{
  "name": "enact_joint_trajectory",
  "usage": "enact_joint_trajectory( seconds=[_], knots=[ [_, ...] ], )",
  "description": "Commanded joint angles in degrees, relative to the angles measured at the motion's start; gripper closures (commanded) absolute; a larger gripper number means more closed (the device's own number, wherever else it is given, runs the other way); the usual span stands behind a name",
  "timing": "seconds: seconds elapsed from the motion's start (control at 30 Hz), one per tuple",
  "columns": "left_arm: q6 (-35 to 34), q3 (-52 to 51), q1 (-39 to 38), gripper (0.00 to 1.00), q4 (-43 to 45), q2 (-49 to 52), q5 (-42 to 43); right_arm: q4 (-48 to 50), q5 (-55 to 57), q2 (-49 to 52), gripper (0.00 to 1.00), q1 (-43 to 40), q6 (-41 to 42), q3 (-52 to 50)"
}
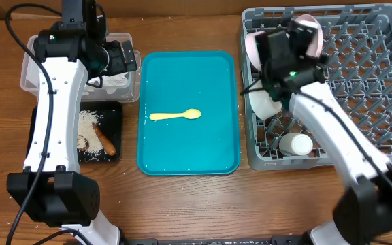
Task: Sort waste into correct bins and load items into the dishwasher
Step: 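Lift the pink plate and stand it upright in the dish rack, then lower the right gripper onto the yellow spoon and grasp it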
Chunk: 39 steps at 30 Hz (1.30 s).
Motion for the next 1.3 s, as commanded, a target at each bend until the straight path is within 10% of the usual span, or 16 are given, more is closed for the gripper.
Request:
enact_joint_trajectory(
  seconds=[0.0,0.2,0.5,0.9,1.27],
  knots=[
    [1.53,0.57,0.17,0.0,0.17,-0.85,0.35,-0.04,-22.71,-7.91,0.12,7.26,-4.57,4.48],
    [1.53,0.57,0.17,0.0,0.17,-0.85,0.35,-0.09,-46.62,-0.09,0.2,12.87,9.11,4.2],
    [1.53,0.57,0.17,0.0,0.17,-0.85,0.35,-3.3,-53.09,17.46,0.32,14.51,40.15,4.2],
    [1.53,0.57,0.17,0.0,0.17,-0.85,0.35,4.83,-51.6,28.63,0.38,16.72,49.94,4.2],
    [1.53,0.57,0.17,0.0,0.17,-0.85,0.35,8.13,-33.92,34.69,0.69,16.68,50.03,4.2]
  ],
)
